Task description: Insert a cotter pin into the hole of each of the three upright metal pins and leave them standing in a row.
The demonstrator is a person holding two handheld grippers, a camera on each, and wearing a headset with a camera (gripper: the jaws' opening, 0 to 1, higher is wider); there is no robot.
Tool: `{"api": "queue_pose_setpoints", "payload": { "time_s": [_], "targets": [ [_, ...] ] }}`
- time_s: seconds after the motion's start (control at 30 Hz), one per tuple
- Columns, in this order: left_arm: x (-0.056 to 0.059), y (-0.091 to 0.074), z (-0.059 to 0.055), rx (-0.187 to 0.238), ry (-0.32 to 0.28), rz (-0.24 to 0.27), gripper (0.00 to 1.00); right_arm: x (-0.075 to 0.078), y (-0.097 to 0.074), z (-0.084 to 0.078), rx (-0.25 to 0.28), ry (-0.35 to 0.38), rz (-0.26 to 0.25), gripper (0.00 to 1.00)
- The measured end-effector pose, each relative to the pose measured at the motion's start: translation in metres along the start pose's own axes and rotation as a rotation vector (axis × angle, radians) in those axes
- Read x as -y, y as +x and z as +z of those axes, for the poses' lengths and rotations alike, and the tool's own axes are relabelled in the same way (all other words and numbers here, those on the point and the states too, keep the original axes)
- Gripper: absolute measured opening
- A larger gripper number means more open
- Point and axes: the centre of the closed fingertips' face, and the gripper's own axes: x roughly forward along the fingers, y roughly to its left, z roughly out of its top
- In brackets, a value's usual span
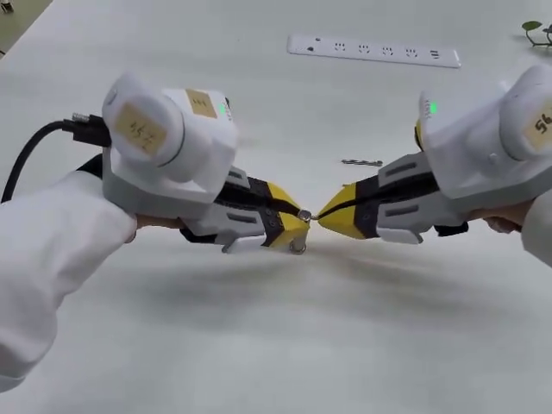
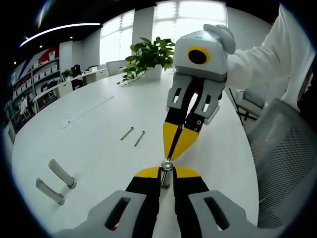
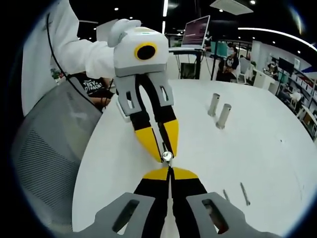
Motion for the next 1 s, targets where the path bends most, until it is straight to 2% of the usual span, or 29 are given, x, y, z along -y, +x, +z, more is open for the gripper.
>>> {"api": "queue_pose_setpoints", "payload": {
  "time_s": [0.23,0.3,0.5,0.57,0.63,0.73,0.9,1.0],
  "targets": [
    [0.0,0.0,0.0,-0.002,0.0,0.001,0.06,-0.001,0.0,0.0,-0.009,-0.01,0.001,0.0],
    [0.0,0.0,0.0,0.002,-0.028,0.007,0.06,0.0,0.0,0.0,-0.01,-0.002,-0.002,0.0],
    [0.0,-0.003,0.003,0.016,-0.005,0.008,0.07,-0.001,-0.002,-0.001,-0.016,0.008,-0.006,0.01],
    [-0.001,-0.005,0.003,0.019,-0.001,0.016,0.11,-0.003,-0.002,-0.001,-0.016,0.011,-0.003,0.05],
    [-0.004,-0.011,0.006,0.042,-0.015,0.031,0.17,-0.004,-0.002,-0.001,-0.02,0.016,-0.003,0.05],
    [-0.005,-0.017,0.007,0.057,-0.018,0.041,0.27,-0.006,-0.001,0.003,-0.01,0.031,0.002,0.06],
    [-0.003,-0.031,0.01,0.101,-0.01,0.057,0.43,-0.007,0.003,0.006,-0.012,0.039,-0.002,0.11],
    [-0.002,-0.039,0.006,0.104,-0.009,0.069,0.55,-0.006,0.006,0.008,-0.012,0.039,-0.004,0.12]
  ]
}}
